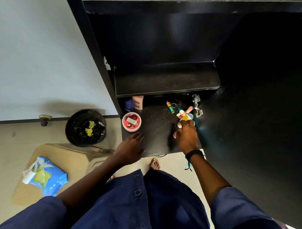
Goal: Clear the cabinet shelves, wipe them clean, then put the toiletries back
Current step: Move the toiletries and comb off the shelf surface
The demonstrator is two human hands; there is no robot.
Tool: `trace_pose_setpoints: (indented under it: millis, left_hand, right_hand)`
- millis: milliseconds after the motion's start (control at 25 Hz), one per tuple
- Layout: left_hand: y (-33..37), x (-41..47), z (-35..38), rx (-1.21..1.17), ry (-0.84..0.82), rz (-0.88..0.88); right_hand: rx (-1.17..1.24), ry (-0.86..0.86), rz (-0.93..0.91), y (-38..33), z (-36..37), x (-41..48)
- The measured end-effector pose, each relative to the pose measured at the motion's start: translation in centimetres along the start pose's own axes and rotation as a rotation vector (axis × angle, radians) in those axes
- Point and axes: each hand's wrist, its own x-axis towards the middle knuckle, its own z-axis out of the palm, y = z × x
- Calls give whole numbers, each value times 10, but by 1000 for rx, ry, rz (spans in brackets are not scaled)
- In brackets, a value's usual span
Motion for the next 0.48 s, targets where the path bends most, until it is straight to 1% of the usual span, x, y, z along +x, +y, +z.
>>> trace_pose_setpoints:
  millis: [80, 200, 360, 480]
  left_hand:
    - [2, 2, 0, 8, -2, 1]
    - [4, 3, -1, 8, -6, -5]
    - [1, 1, -6, 17, 39, -29]
    - [-7, -3, -13, 16, 76, -71]
  right_hand:
    - [1, -12, 19, 3, 4, 2]
    - [28, 1, -15, 4, 5, 5]
    - [199, -59, -161, -27, 0, 16]
    - [225, -116, -284, -63, 4, 30]
